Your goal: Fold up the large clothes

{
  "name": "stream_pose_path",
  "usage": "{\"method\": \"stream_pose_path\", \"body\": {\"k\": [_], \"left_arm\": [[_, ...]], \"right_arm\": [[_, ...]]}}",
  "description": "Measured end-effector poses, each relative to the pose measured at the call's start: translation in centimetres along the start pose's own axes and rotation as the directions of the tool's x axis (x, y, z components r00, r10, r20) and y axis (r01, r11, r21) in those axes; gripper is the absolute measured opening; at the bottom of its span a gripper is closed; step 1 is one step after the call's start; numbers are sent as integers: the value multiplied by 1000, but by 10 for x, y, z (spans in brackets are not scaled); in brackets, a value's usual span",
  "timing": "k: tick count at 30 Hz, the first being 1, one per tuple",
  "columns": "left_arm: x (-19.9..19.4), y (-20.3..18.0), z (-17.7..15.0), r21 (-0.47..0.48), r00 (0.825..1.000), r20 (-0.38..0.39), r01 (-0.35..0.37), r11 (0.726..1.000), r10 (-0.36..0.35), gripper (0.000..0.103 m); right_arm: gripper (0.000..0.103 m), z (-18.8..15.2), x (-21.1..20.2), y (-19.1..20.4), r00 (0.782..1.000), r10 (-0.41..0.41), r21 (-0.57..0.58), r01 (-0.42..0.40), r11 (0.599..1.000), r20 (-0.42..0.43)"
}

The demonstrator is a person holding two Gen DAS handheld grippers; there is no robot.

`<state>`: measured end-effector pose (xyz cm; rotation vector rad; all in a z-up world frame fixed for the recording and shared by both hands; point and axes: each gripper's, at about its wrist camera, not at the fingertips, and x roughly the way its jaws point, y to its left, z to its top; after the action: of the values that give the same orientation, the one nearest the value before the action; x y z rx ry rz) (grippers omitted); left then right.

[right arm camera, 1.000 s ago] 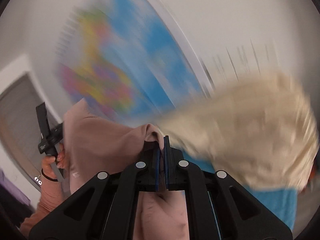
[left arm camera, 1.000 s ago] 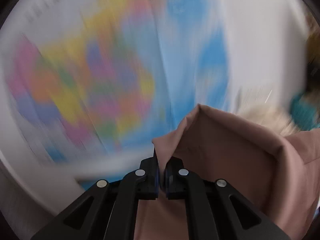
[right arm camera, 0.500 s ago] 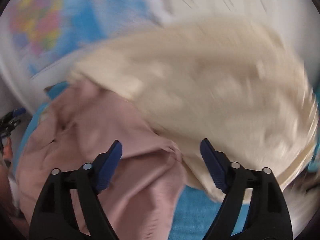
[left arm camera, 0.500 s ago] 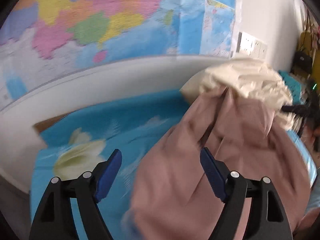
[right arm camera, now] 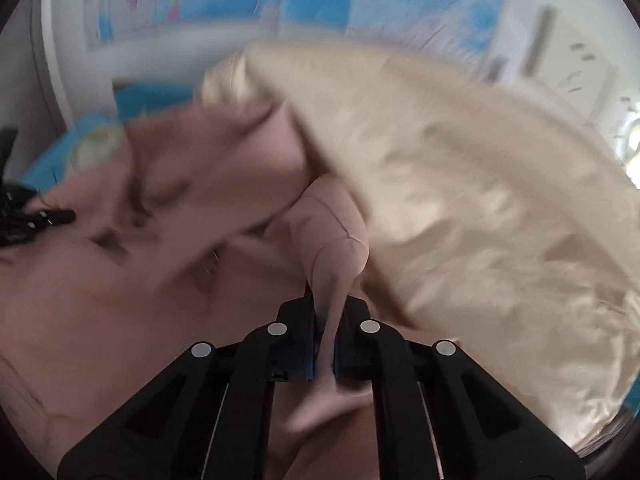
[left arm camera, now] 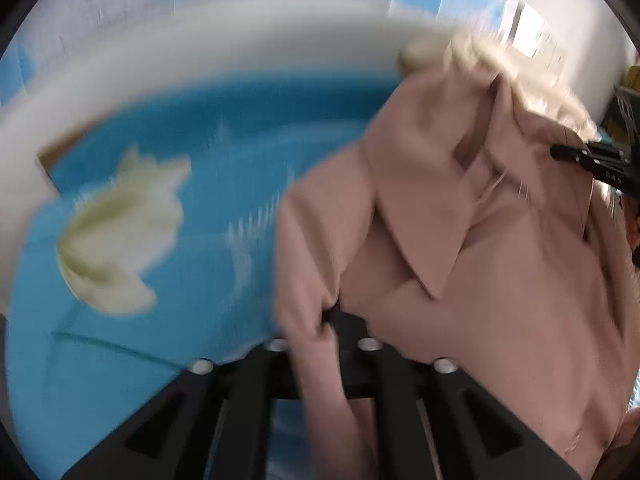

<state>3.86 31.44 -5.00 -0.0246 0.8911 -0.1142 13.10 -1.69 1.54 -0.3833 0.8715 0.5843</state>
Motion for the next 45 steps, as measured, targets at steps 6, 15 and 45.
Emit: {"method": "stream_pose_path", "body": {"k": [6, 15, 45], "left_arm": [[-69, -10, 53, 6, 963, 268, -17, 1000, 15, 30], [-11, 2, 5, -42, 999, 37, 23, 999, -21, 85], [-57, 37, -54, -187, 1000, -14, 15, 982, -18, 84]], "right_arm": [[6, 11, -98, -53, 963, -15, 127, -20, 992, 270], [15, -18, -10, -105, 997, -54, 330, 35, 943, 49], [75, -34, -41, -96, 992, -9, 337, -35, 941, 127]]}}
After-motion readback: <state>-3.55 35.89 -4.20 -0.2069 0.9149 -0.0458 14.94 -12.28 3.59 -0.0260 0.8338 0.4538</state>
